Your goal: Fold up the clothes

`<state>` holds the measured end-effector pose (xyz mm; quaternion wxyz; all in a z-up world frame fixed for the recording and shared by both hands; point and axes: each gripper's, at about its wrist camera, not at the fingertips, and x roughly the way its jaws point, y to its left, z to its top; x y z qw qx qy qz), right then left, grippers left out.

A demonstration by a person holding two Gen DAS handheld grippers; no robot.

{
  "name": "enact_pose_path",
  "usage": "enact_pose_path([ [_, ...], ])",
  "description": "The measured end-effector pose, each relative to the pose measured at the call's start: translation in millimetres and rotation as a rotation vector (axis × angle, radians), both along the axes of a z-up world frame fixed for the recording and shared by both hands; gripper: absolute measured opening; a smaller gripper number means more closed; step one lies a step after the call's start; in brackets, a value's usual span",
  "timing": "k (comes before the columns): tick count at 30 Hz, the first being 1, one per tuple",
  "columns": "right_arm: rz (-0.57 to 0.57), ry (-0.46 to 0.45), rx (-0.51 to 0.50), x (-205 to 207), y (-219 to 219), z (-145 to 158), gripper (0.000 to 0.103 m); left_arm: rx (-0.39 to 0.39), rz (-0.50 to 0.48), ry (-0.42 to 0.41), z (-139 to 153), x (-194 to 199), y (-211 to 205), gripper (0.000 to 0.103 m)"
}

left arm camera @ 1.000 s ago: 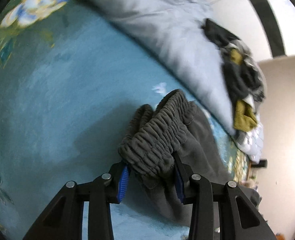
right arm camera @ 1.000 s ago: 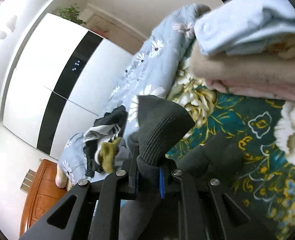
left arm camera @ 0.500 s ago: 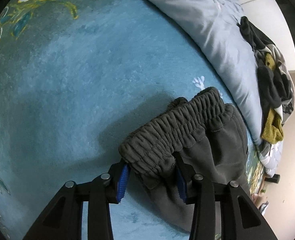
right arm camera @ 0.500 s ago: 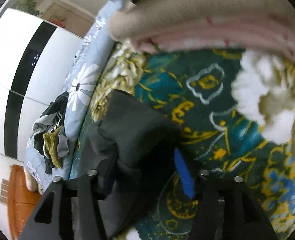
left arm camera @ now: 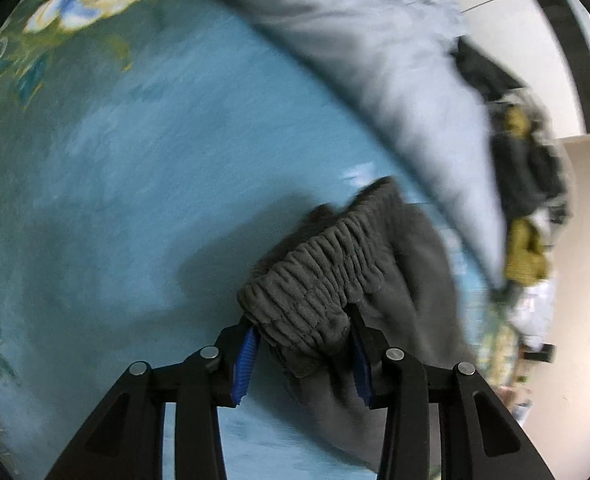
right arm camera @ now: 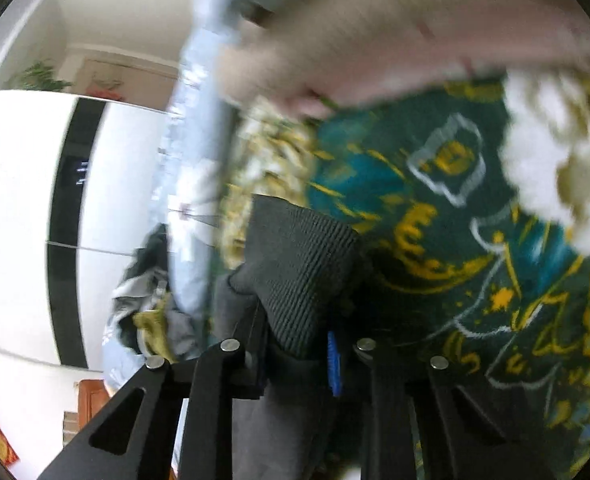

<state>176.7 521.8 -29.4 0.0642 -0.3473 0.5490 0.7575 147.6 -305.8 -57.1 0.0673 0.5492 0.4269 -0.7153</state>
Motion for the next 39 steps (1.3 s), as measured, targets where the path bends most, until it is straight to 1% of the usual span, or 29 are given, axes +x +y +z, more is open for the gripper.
enact_pose_path([
  [2, 0.008, 0.053, 0.069, 10, 1, 31, 0.023, 0.032, -0.052, 0.062, 12, -9, 12, 0.043],
  [3, 0.008, 0.061, 0.091, 15, 4, 38, 0.023, 0.048, -0.078, 0.093, 18, -13, 18, 0.043],
  [4, 0.004, 0.049, 0.121, 20, 6, 43, 0.023, 0.062, -0.103, 0.121, 23, -18, 24, 0.043],
  [5, -0.001, 0.035, 0.152, 26, 9, 48, 0.023, 0.069, -0.116, 0.123, 21, -21, 28, 0.043],
  [7, -0.027, -0.053, 0.152, 33, 17, 42, 0.023, 0.073, -0.118, 0.09, 11, -26, 28, 0.043],
  [8, -0.032, -0.076, 0.154, 35, 16, 41, 0.023, 0.071, -0.105, 0.055, 1, -23, 25, 0.043],
  [10, -0.04, -0.119, 0.161, 39, 12, 40, 0.023, 0.092, -0.074, 0.008, -16, -9, 23, 0.043],
  [11, -0.038, -0.114, 0.178, 41, 8, 46, 0.023, 0.118, -0.069, 0.005, -22, -8, 21, 0.044],
  [13, -0.015, -0.089, 0.232, 37, -6, 70, 0.023, 0.159, -0.082, 0.0, -27, -5, 16, 0.045],
  [14, 0.011, -0.083, 0.278, 32, -16, 84, 0.023, 0.173, -0.097, -0.005, -27, -4, 14, 0.046],
  [15, 0.054, -0.082, 0.349, 26, -33, 102, 0.023, 0.176, -0.112, -0.022, -27, -4, 13, 0.048],
  [16, 0.098, -0.081, 0.422, 21, -50, 119, 0.023, 0.18, -0.127, -0.038, -26, -3, 11, 0.053],
  [17, 0.142, -0.08, 0.494, 15, -67, 136, 0.024, 0.19, -0.135, -0.042, -25, -1, 9, 0.054],
  [20, 0.299, -0.102, 0.694, -6, -140, 179, 0.024, 0.192, -0.151, -0.027, -17, 5, 2, 0.058],
  [21, 0.35, -0.105, 0.742, -9, -165, 189, 0.024, 0.188, -0.153, -0.021, -15, 11, -5, 0.058],
  [23, 0.463, -0.123, 0.831, -18, -214, 198, 0.024, 0.179, -0.157, -0.011, -11, 22, -20, 0.058],
  [25, 0.566, -0.145, 0.895, -27, -265, 194, 0.024, 0.176, -0.146, 0.004, -8, 29, -30, 0.058],
  [27, 0.631, -0.182, 0.943, -37, -301, 182, 0.025, 0.188, -0.123, 0.022, -5, 30, -36, 0.058],
  [28, 0.668, -0.211, 0.962, -42, -322, 170, 0.025, 0.199, -0.113, 0.031, -3, 30, -37, 0.058],
  [30, 0.735, -0.263, 0.949, -53, -356, 147, 0.025, 0.222, -0.114, 0.052, 1, 29, -37, 0.058],
  [32, 0.807, -0.32, 0.949, -58, -390, 116, 0.025, 0.24, -0.121, 0.075, 6, 28, -35, 0.058],
  [35, 0.886, -0.404, 0.947, -59, -429, 76, 0.026, 0.267, -0.166, 0.112, 17, 26, -24, 0.059],
  [37, 0.924, -0.442, 0.95, -57, -445, 56, 0.029, 0.275, -0.224, 0.132, 22, 21, -7, 0.059],
  [38, 0.937, -0.451, 0.934, -54, -448, 51, 0.03, 0.28, -0.251, 0.139, 24, 19, 1, 0.06],
  [39, 0.949, -0.46, 0.917, -51, -451, 45, 0.036, 0.286, -0.28, 0.145, 25, 16, 11, 0.061],
])
